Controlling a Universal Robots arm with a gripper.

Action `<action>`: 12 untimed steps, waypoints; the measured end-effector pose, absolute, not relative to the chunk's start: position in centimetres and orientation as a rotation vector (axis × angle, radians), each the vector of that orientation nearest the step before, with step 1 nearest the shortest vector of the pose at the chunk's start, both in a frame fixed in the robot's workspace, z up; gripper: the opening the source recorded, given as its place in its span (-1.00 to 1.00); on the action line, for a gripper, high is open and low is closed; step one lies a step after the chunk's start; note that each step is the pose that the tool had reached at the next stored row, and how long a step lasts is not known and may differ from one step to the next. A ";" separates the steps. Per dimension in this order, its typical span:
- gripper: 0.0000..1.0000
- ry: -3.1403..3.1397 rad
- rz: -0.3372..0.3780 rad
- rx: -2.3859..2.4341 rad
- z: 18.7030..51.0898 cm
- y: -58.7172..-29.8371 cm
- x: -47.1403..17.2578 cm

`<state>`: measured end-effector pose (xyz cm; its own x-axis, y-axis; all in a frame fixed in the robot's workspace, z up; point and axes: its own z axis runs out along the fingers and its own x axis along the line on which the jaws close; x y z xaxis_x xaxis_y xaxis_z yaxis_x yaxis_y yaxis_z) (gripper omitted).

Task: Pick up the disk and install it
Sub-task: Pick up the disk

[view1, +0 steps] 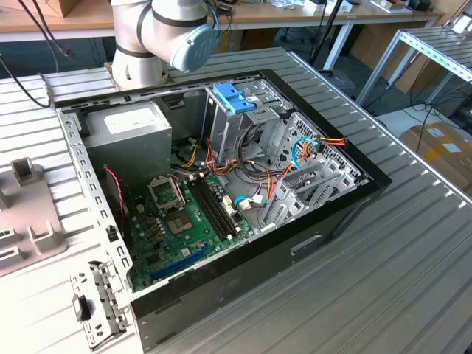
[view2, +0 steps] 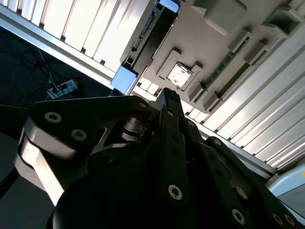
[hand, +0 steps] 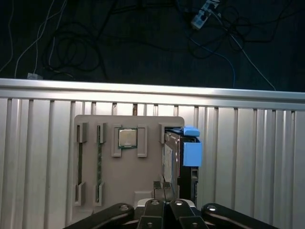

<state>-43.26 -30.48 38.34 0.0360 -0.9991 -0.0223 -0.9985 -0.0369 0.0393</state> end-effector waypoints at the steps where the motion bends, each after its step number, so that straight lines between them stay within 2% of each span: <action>1: -0.79 -2.171 -0.068 2.252 38.3 -30.4 -43.3; 12: -0.79 -2.171 -0.069 2.252 38.2 -29.9 -43.4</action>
<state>-43.38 -29.85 38.23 0.0360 -0.9991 -0.0230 -0.9985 -0.0369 0.0395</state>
